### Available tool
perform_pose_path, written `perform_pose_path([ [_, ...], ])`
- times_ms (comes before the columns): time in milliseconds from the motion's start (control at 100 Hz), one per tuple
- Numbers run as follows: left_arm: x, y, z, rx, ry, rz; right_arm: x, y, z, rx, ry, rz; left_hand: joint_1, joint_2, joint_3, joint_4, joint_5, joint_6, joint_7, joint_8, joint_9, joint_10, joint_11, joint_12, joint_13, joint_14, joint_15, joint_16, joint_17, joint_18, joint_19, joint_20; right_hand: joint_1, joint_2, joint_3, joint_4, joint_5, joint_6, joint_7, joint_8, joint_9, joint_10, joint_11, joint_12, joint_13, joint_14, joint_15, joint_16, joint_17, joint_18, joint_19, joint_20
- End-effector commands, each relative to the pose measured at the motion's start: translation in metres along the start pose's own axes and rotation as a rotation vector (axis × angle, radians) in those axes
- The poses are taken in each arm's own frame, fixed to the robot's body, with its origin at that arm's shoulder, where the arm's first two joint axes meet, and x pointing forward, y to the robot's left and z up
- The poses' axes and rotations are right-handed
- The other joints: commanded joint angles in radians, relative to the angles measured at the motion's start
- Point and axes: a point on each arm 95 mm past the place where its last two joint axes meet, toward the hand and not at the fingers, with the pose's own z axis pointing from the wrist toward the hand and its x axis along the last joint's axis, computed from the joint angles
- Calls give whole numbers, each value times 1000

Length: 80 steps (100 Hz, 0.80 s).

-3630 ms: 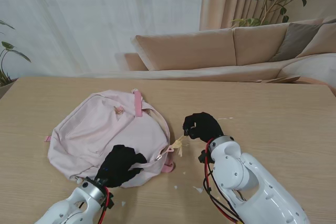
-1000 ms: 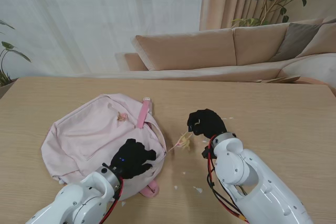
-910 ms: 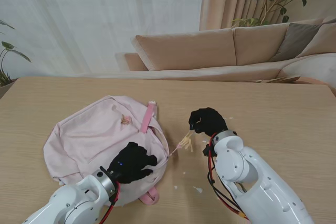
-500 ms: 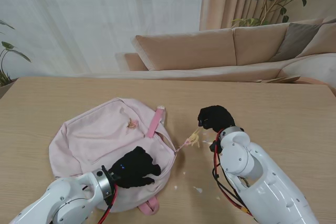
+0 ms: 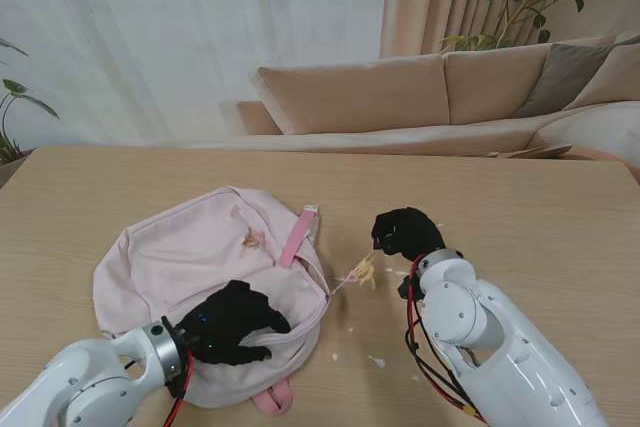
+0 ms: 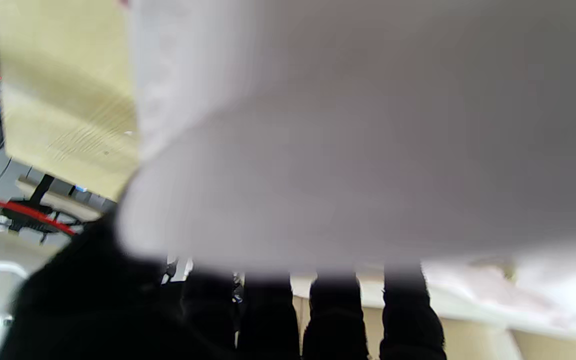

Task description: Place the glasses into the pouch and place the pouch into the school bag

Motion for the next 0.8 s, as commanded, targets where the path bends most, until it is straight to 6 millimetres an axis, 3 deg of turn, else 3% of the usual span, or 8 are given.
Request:
perform_pose_path([
  [0,-4,2,-7,5,-31,24,4,-2,0,13,12,2,-147,-14,-27,28,-95,37,-108,-105,-112,18,-52,-86,-70,7,-81,-43,-26,0,-117,-22,40,224,53,38,33,-42,38,17,458,-47,256,21,41,-27,54,9,10,-11,291,17],
  [130,-17,-9,-22,89,-90,-55,5,-5,1,19,15,1,-229,48,-206,29,-121,57,-149,-141,-155,47,-96,-125,-96,22,-158,-60,-15,5,-258,12,40,224,53,39,33,-42,38,17,458,-48,256,21,41,-27,54,9,10,-11,291,17],
  [210,-26,-16,-29,148,-173,-65,5,-6,1,20,18,0,-111,149,-488,71,-113,38,-168,-139,-142,61,-99,-121,-69,56,-175,-36,30,17,-332,81,40,225,53,39,33,-42,38,17,457,-48,256,21,41,-27,54,9,10,-11,291,17],
  [290,-39,-17,-37,163,-295,-43,6,-6,1,19,20,4,-94,176,-524,78,-115,33,-171,-136,-140,58,-86,-111,-31,85,-159,-23,65,41,-322,94,40,224,53,39,33,-42,38,18,457,-48,256,22,41,-27,54,9,10,-11,291,17],
  [550,-80,5,-44,23,-631,-87,6,-8,2,19,25,8,-97,203,-560,84,-179,-45,-280,-157,-220,43,-93,-92,32,153,-135,-27,175,153,-300,105,40,226,52,40,33,-44,38,18,457,-48,256,22,41,-27,54,9,10,-11,291,17],
  [730,-99,12,-21,-3,-701,-134,6,-8,1,18,23,10,31,106,-517,102,-182,-129,-377,-136,-257,-16,-96,-101,18,154,-127,-81,202,196,-286,38,40,225,52,40,33,-43,38,19,457,-48,256,22,41,-27,54,9,10,-11,291,17],
  [770,-102,13,-15,-11,-704,-134,6,-7,1,17,23,9,72,77,-497,106,-188,-145,-384,-134,-265,-42,-97,-102,8,146,-128,-85,200,194,-280,34,40,225,52,40,33,-44,38,19,457,-48,256,22,41,-27,54,9,10,-11,291,17],
  [790,-103,13,-12,-17,-706,-133,6,-7,1,16,22,9,-6,15,-281,81,-183,-151,-419,-99,-271,-51,-95,-105,3,143,-122,-98,187,195,-237,-11,40,225,52,40,33,-44,38,19,457,-48,256,22,41,-27,54,9,10,-11,291,17],
])
